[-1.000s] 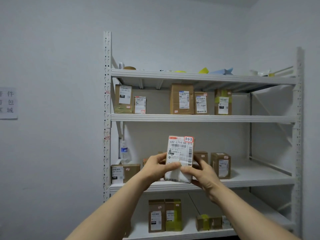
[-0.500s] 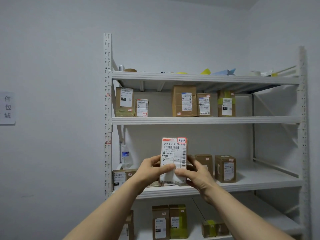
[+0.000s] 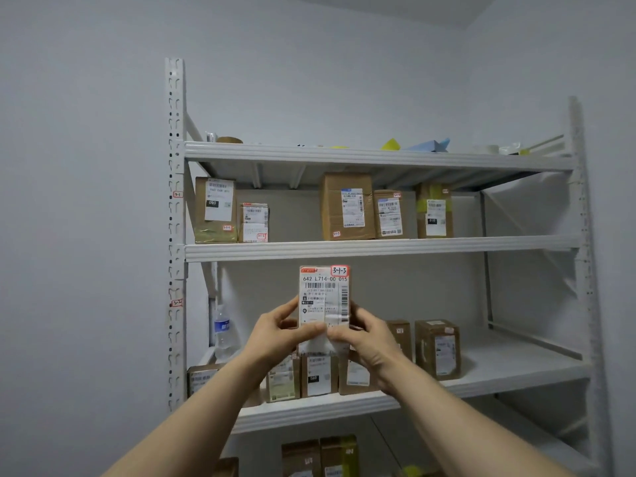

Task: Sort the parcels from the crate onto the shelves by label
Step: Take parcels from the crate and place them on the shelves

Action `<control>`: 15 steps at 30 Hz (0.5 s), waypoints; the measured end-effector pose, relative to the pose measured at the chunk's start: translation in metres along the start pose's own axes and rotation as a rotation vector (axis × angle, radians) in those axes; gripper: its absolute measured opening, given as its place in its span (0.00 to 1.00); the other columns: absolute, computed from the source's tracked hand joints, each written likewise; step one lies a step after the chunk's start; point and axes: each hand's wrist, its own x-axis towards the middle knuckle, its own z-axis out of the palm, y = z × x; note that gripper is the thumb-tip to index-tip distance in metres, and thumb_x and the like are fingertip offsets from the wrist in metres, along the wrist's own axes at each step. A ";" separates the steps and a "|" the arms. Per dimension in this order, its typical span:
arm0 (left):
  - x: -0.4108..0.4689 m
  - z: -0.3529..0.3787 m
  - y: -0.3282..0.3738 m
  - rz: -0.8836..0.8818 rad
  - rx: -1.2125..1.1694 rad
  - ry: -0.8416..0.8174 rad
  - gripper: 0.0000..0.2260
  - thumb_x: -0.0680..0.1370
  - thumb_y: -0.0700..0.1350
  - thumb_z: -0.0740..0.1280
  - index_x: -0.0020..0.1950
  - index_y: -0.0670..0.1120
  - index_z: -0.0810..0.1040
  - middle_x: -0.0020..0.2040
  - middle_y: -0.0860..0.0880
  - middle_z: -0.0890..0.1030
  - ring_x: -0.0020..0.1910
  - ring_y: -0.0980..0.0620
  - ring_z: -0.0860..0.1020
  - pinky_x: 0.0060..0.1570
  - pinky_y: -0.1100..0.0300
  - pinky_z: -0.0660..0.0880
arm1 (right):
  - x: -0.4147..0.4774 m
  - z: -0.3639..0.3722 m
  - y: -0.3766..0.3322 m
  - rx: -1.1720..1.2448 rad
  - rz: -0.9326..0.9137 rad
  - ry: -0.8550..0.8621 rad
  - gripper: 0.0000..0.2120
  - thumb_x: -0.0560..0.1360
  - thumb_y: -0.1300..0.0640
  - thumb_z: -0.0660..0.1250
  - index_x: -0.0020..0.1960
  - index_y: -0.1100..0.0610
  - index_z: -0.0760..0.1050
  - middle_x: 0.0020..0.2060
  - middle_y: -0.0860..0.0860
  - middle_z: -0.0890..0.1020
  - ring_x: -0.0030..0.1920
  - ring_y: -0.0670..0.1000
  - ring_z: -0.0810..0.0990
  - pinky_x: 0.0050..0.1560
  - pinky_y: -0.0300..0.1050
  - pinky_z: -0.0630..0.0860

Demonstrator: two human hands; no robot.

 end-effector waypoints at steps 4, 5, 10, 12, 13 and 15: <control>0.051 0.010 -0.008 0.065 0.032 0.080 0.28 0.71 0.42 0.75 0.70 0.52 0.72 0.52 0.52 0.83 0.51 0.57 0.81 0.48 0.63 0.78 | 0.054 -0.015 0.003 -0.024 -0.094 -0.039 0.19 0.74 0.65 0.68 0.63 0.52 0.74 0.52 0.48 0.83 0.53 0.47 0.81 0.45 0.37 0.78; 0.066 0.012 -0.007 0.083 0.029 0.101 0.27 0.71 0.42 0.75 0.69 0.52 0.73 0.52 0.52 0.83 0.51 0.56 0.81 0.49 0.63 0.78 | 0.071 -0.019 0.001 -0.036 -0.131 -0.050 0.18 0.75 0.65 0.67 0.62 0.52 0.75 0.51 0.47 0.83 0.51 0.46 0.81 0.43 0.35 0.78; 0.143 0.018 0.005 0.144 0.061 0.224 0.22 0.71 0.41 0.74 0.62 0.55 0.75 0.51 0.50 0.83 0.51 0.53 0.81 0.51 0.57 0.78 | 0.163 -0.033 -0.007 -0.076 -0.257 -0.066 0.20 0.76 0.63 0.66 0.67 0.52 0.72 0.57 0.49 0.81 0.58 0.49 0.78 0.60 0.48 0.77; 0.170 0.019 0.011 0.160 0.085 0.270 0.19 0.72 0.40 0.74 0.59 0.55 0.75 0.49 0.50 0.83 0.50 0.52 0.81 0.49 0.56 0.78 | 0.195 -0.037 -0.011 -0.061 -0.282 -0.048 0.24 0.77 0.62 0.66 0.71 0.54 0.67 0.62 0.51 0.78 0.62 0.50 0.76 0.63 0.51 0.74; 0.183 0.019 0.013 0.174 0.105 0.293 0.17 0.72 0.41 0.73 0.57 0.55 0.75 0.49 0.51 0.83 0.49 0.52 0.81 0.48 0.57 0.78 | 0.209 -0.038 -0.013 -0.055 -0.298 -0.046 0.24 0.77 0.62 0.66 0.71 0.56 0.65 0.62 0.52 0.78 0.62 0.51 0.76 0.64 0.50 0.74; 0.208 0.017 0.015 0.193 0.143 0.331 0.15 0.72 0.40 0.73 0.54 0.54 0.75 0.48 0.52 0.82 0.48 0.54 0.81 0.47 0.58 0.78 | 0.236 -0.040 -0.015 -0.084 -0.347 -0.043 0.22 0.77 0.64 0.65 0.69 0.58 0.65 0.61 0.54 0.78 0.62 0.51 0.77 0.64 0.48 0.74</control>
